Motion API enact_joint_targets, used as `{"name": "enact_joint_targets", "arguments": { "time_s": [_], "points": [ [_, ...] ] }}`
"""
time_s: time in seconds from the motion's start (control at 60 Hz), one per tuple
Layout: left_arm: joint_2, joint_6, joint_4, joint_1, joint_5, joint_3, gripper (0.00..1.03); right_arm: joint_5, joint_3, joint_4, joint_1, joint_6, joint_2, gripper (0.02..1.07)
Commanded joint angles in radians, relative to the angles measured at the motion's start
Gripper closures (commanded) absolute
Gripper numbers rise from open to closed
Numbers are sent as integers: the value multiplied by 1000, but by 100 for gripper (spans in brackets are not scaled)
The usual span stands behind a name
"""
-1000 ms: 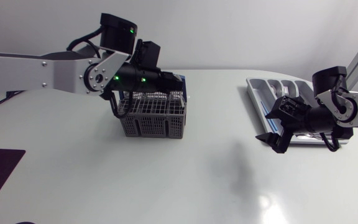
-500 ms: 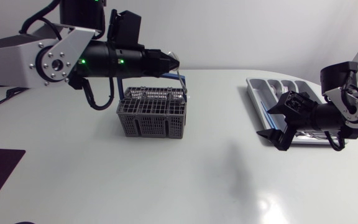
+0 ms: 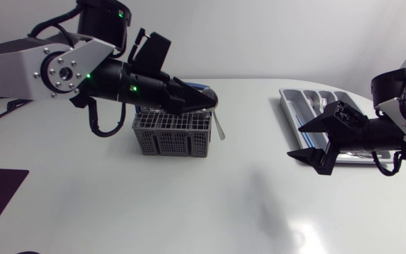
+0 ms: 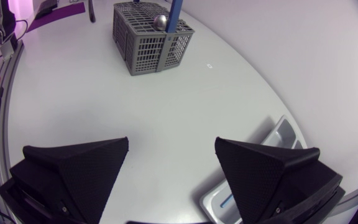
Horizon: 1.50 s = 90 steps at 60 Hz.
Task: Unload the cutlery basket into the drawer organizer.
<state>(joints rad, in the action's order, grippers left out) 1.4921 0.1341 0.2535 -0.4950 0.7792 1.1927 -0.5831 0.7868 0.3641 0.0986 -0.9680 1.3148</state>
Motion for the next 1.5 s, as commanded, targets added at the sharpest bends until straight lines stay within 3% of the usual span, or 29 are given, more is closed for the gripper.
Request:
{"name": "enact_joint_targets", "arguments": {
  "time_s": [0.0, 0.267, 0.5, 0.783, 1.233, 1.483],
  "points": [
    [53, 113, 63, -17, 49, 30, 99, -37, 17, 35, 4, 15, -11, 7],
    [114, 352, 219, -56, 163, 59, 99, -115, 38, 113, -77, 9, 0, 7],
    [142, 470, 239, -89, 183, 48, 99, -193, 95, 194, -165, 31, 57, 7],
    [163, 512, 244, -105, 190, 54, 98, -304, 150, 285, -232, 40, 121, 13],
    [189, 510, 242, -106, 209, 96, 98, -356, 187, 360, -300, 37, 130, 23],
    [189, 509, 242, -106, 218, 102, 98, -376, 186, 375, -320, 37, 123, 41]
  ]
}}
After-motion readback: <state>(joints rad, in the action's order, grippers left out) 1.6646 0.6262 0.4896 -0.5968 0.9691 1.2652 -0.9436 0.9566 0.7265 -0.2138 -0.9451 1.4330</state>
